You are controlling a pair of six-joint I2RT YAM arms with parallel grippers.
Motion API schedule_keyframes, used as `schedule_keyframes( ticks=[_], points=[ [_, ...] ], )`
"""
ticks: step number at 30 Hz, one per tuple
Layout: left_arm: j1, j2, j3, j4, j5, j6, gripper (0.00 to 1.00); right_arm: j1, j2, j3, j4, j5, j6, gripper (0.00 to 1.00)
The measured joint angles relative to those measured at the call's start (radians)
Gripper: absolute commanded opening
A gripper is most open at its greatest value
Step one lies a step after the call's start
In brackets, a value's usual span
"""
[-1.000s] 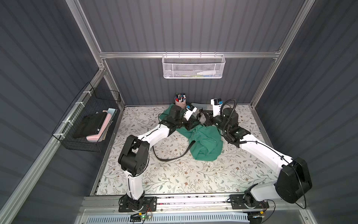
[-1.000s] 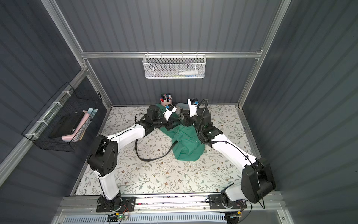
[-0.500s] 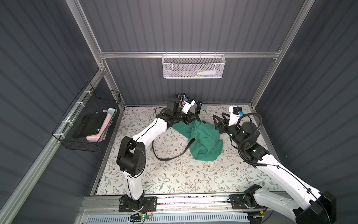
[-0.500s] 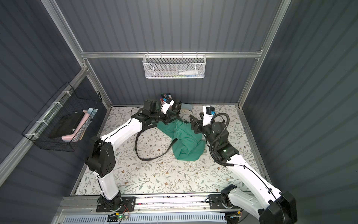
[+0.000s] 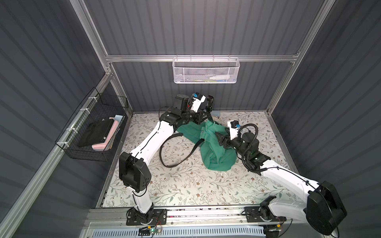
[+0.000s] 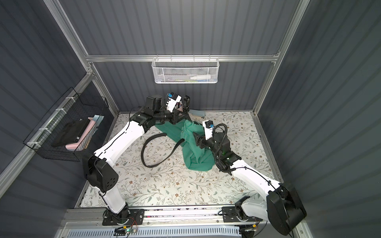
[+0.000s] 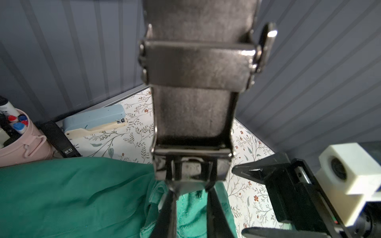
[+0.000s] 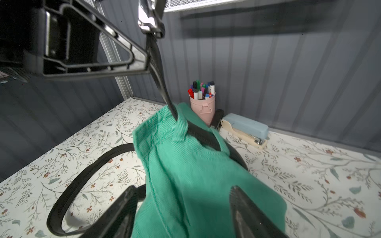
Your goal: Remove the belt from the trousers
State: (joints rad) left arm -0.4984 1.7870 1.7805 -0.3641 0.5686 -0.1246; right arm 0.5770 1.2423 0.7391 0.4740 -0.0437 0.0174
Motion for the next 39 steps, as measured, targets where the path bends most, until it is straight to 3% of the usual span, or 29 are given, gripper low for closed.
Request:
schedule_keyframes(
  ticks=[15,21,24,28,32,39],
  points=[
    [0.003,-0.024,0.071,-0.014,0.059,-0.025,0.00,0.009,0.272,0.236,0.039,-0.017,-0.130,0.70],
    [0.018,-0.056,-0.045,-0.053,-0.016,0.004,0.24,-0.015,0.290,0.240,-0.048,0.035,-0.051,0.69],
    [0.018,-0.078,-0.177,-0.081,-0.093,0.043,0.34,-0.029,0.283,0.240,-0.121,0.053,-0.005,0.69],
    [-0.010,-0.092,-0.411,-0.088,-0.192,0.060,0.57,-0.033,0.236,0.183,-0.158,0.067,0.035,0.69],
    [-0.095,-0.076,-0.546,-0.087,-0.253,0.066,0.64,-0.038,0.195,0.126,-0.169,0.067,0.068,0.69],
    [-0.142,-0.003,-0.566,0.053,-0.287,0.065,0.68,-0.042,0.156,0.099,-0.203,0.068,0.102,0.69]
  ],
)
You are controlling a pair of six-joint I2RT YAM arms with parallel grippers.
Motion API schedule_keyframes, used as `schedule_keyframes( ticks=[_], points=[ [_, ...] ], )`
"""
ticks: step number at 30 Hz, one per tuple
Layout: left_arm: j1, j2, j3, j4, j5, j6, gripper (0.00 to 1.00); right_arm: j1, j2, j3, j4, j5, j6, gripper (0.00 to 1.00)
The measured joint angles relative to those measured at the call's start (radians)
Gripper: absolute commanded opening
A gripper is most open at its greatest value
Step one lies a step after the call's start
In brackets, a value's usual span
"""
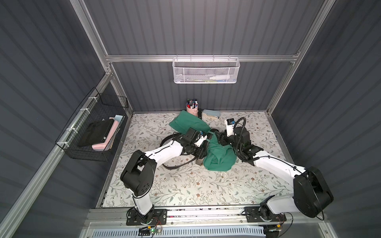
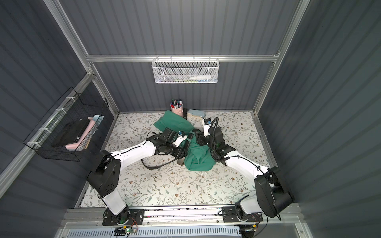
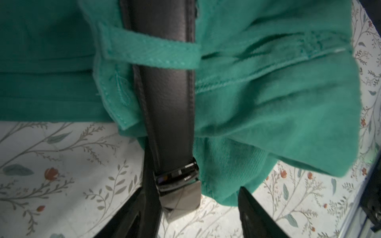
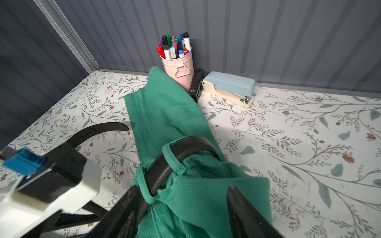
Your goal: Remove the belt from the trousers
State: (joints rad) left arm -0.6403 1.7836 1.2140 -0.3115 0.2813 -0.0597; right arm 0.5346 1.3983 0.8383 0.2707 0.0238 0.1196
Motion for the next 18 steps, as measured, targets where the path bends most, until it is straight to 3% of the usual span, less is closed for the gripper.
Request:
schedule_keyframes(
  ticks=[6,8,14,18],
  points=[
    [0.002,0.109,0.000,0.120,-0.047,-0.012,0.70,0.000,-0.039,-0.031,-0.015,0.000,0.016,0.70],
    [0.002,0.139,0.000,0.146,-0.052,-0.021,0.65,0.000,-0.042,-0.040,-0.020,-0.003,0.016,0.70],
    [0.002,0.163,0.003,0.156,-0.063,-0.026,0.14,0.000,-0.019,-0.042,-0.043,-0.068,0.012,0.71],
    [0.000,0.132,0.052,0.108,-0.047,0.005,0.00,0.003,0.053,-0.040,-0.060,-0.103,0.018,0.71]
  ],
)
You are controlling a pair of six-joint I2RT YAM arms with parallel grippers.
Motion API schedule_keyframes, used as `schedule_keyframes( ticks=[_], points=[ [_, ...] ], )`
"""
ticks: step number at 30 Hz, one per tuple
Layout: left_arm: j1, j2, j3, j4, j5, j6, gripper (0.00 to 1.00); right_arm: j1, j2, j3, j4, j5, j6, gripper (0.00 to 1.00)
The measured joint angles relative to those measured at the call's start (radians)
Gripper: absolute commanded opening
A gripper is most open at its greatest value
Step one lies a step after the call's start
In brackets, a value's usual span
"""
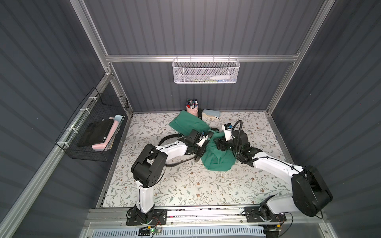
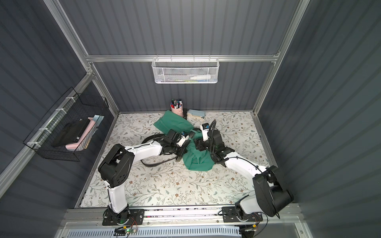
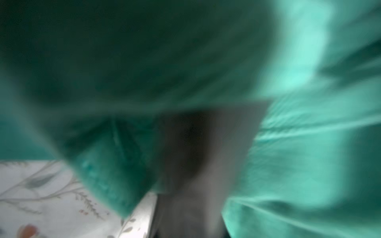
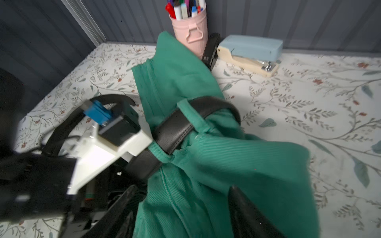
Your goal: Remove the belt from the trousers
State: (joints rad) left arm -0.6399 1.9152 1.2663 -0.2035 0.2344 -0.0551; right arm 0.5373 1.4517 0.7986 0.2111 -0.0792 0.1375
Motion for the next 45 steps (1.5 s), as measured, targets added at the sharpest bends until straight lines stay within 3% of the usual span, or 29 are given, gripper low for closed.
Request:
schedule_keyframes(
  ticks=[9,21,27,30,36,45],
  points=[
    [0.003,-0.040,0.304,-0.323,0.024,0.125,0.00,-0.008,0.139,0.084,-0.081,0.097,0.096,0.69],
    [0.053,-0.128,0.565,-0.579,0.089,0.200,0.00,-0.104,0.070,0.018,-0.055,0.087,0.199,0.67],
    [0.072,-0.102,0.700,-0.687,0.203,0.223,0.00,-0.050,-0.271,-0.155,0.087,0.066,0.047,0.74],
    [0.076,-0.085,0.748,-0.727,0.270,0.239,0.00,-0.033,-0.353,-0.173,0.197,0.065,-0.071,0.75],
    [0.077,-0.063,0.764,-0.769,0.389,0.260,0.00,-0.034,-0.219,-0.062,0.208,0.018,-0.238,0.76],
    [0.077,-0.034,0.813,-0.819,0.522,0.274,0.00,-0.007,-0.036,0.079,0.217,-0.104,-0.330,0.74]
  ],
)
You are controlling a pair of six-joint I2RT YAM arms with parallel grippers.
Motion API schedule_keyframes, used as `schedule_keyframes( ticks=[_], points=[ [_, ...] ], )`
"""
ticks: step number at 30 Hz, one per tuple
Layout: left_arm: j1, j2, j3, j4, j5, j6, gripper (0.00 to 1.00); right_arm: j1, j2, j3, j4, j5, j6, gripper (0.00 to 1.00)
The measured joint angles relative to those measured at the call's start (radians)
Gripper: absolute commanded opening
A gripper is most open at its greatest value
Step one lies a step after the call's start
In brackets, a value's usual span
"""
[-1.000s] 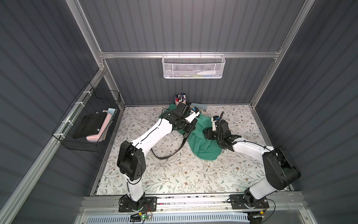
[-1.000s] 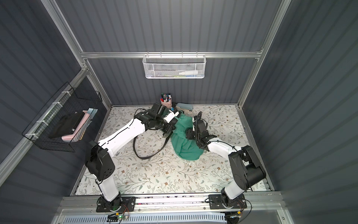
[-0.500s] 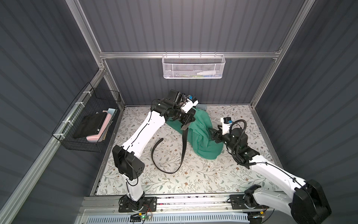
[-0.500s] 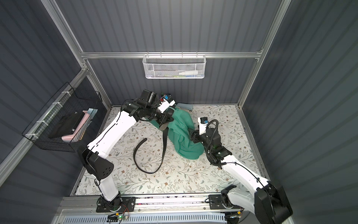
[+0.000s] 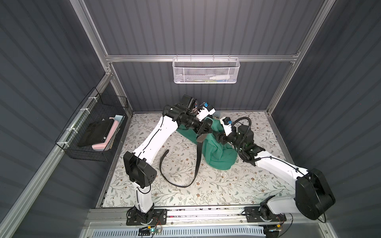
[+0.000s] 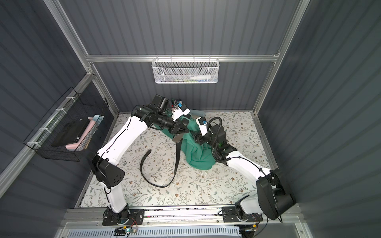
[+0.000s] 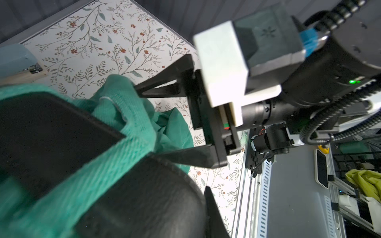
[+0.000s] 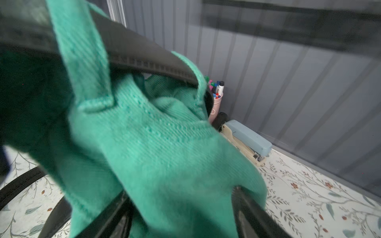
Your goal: Remove the belt from the trousers
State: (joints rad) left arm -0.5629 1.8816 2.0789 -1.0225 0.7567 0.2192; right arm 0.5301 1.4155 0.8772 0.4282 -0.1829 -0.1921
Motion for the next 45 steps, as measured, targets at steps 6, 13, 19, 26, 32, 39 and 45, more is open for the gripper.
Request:
schedule_keyframes(
  ticks=[6,13,19,26,32,39,45],
  points=[
    [0.005,0.004,0.023,-0.013,0.066,0.000,0.00,0.013,0.138,0.141,0.029,0.029,0.013,0.02],
    [0.008,-0.003,-0.058,-0.017,0.051,0.009,0.00,0.001,0.216,0.223,0.008,0.208,0.127,0.00],
    [0.034,-0.052,-0.180,-0.025,-0.018,0.039,0.00,-0.111,0.216,0.195,-0.097,0.279,0.301,0.00],
    [0.038,-0.109,-0.190,0.008,-0.100,0.079,0.00,-0.199,0.185,0.097,-0.156,0.185,0.420,0.46],
    [0.049,-0.181,-0.162,-0.031,-0.110,0.105,0.00,-0.235,-0.006,-0.078,-0.134,0.082,0.356,0.61],
    [0.049,-0.180,-0.112,-0.051,-0.101,0.111,0.00,-0.142,-0.239,-0.146,0.006,0.007,0.115,0.73],
    [0.049,-0.179,-0.105,-0.058,-0.080,0.111,0.00,-0.067,-0.059,0.024,0.013,-0.075,-0.055,0.78]
  ],
)
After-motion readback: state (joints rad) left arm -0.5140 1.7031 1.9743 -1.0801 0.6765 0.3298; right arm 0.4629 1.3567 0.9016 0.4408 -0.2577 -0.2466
